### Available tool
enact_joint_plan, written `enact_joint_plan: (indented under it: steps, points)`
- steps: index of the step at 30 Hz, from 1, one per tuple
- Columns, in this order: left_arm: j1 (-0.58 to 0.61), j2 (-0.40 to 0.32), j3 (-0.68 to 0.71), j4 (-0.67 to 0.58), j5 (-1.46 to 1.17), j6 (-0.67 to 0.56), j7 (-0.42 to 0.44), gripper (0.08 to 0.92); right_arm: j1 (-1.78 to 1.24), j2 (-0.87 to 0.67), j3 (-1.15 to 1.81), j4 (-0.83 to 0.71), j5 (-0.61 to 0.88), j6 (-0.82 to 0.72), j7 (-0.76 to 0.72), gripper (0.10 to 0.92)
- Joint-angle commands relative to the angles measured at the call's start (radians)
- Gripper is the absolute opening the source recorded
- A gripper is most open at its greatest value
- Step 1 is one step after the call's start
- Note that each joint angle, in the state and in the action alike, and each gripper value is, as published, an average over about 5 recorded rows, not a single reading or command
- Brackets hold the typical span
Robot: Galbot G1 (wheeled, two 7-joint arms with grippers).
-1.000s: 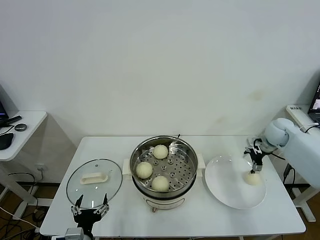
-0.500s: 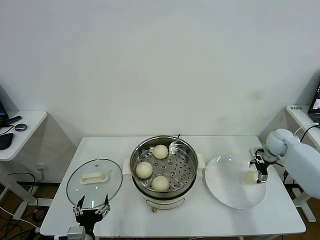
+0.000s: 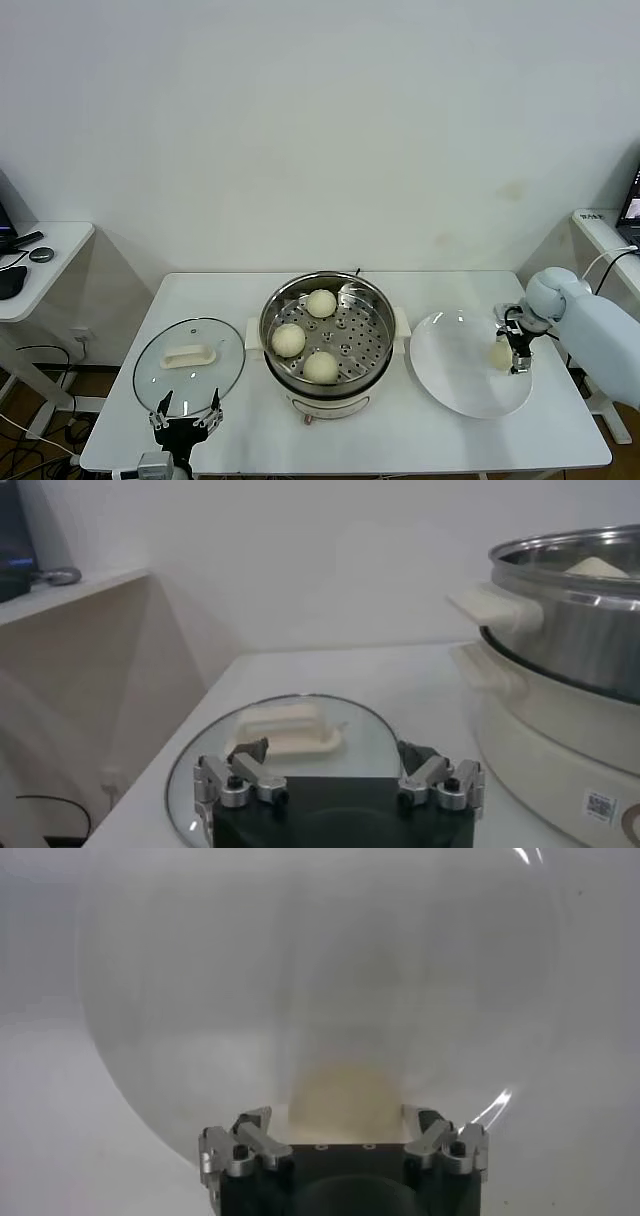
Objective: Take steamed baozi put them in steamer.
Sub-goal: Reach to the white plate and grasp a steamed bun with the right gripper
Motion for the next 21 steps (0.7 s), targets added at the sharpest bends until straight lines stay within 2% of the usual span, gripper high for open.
enact_joint_plan:
  steps: [1,11,14,21]
  points:
    - [-0.003,-0.001,0.006,0.006,0.003,0.0,0.0,0.823,-0.008,0.005,0.009,-0.008,-0.011,-0.004,0.019,0.823]
    - [-0.008,-0.001,0.007,0.011,0.003,0.0,0.0,0.823,-0.005,0.001,0.011,-0.003,0.009,-0.025,0.018,0.803]
    - [-0.009,-0.002,0.007,0.01,0.004,0.0,0.0,0.823,-0.003,0.0,0.009,0.0,0.023,-0.035,0.015,0.738]
    - [-0.011,0.001,0.009,0.007,0.004,0.0,-0.001,0.823,0.03,-0.029,-0.016,0.04,0.094,-0.068,-0.009,0.532]
